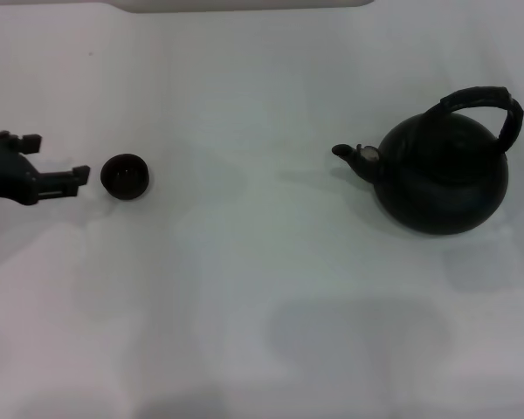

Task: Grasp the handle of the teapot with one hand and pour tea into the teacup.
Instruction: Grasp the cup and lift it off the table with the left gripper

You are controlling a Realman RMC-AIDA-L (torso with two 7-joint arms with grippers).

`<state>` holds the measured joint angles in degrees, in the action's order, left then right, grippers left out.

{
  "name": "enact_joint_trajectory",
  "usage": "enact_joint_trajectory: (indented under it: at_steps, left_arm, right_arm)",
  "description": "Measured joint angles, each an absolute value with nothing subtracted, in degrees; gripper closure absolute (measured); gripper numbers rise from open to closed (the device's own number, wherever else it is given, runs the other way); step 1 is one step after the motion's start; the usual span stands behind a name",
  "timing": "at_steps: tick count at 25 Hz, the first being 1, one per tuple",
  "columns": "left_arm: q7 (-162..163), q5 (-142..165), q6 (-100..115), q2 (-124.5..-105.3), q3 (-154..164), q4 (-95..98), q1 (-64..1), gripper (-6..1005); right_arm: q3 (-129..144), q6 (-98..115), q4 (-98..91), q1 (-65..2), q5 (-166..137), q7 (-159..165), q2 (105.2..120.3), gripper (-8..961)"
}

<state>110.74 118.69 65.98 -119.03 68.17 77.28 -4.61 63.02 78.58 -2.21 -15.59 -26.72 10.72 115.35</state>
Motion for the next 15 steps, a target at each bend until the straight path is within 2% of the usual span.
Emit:
enact_joint_trajectory:
  at_steps: [15]
  left_arm:
    - [97.6,107.9,60.9,-118.8,70.1,66.2,-6.1,117]
  right_arm:
    - [63.0,75.8,-4.1,-16.5,-26.7,10.7,115.13,76]
